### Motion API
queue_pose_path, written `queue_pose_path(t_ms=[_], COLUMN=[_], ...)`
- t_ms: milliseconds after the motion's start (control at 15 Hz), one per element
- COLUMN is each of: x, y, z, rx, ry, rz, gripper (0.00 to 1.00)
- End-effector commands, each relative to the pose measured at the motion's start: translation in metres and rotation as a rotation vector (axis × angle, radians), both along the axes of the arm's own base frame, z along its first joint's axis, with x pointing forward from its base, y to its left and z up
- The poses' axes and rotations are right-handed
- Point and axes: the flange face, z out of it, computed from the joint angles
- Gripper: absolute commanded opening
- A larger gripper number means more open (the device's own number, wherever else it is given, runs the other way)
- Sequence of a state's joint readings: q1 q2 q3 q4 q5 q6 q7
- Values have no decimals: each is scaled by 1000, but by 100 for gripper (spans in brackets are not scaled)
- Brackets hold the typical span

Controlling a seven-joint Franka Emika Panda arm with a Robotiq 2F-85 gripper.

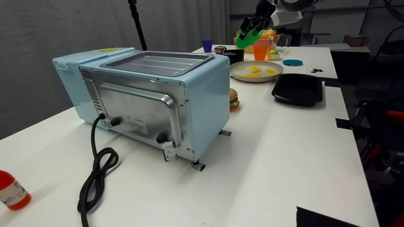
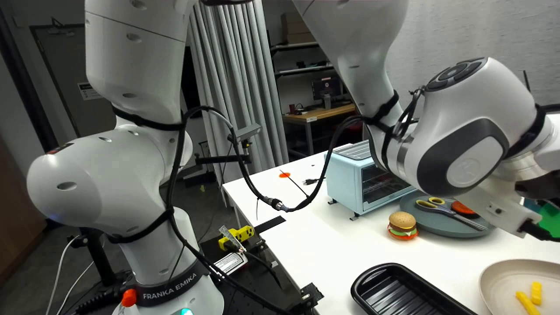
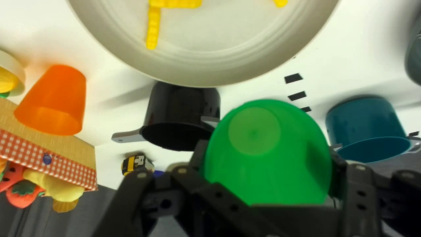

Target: Pour the contents of the green cup onto the plate

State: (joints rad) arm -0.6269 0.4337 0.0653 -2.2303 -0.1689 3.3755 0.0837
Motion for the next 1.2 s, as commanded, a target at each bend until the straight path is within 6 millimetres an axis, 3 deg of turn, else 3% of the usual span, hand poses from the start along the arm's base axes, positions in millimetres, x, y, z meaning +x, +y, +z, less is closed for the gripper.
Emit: queue_pose_path(t_ms=[0,267,400,867,1133], x=[-8,-6,-10,-51,-65], y=[33,75,82,65,66], z=[21,12,7,-13,-20], rx=[77,197,246,271,257], ry=[94,177,220,324,316], rz=[44,137,181,276,334], gripper=[53,53,53,53,53])
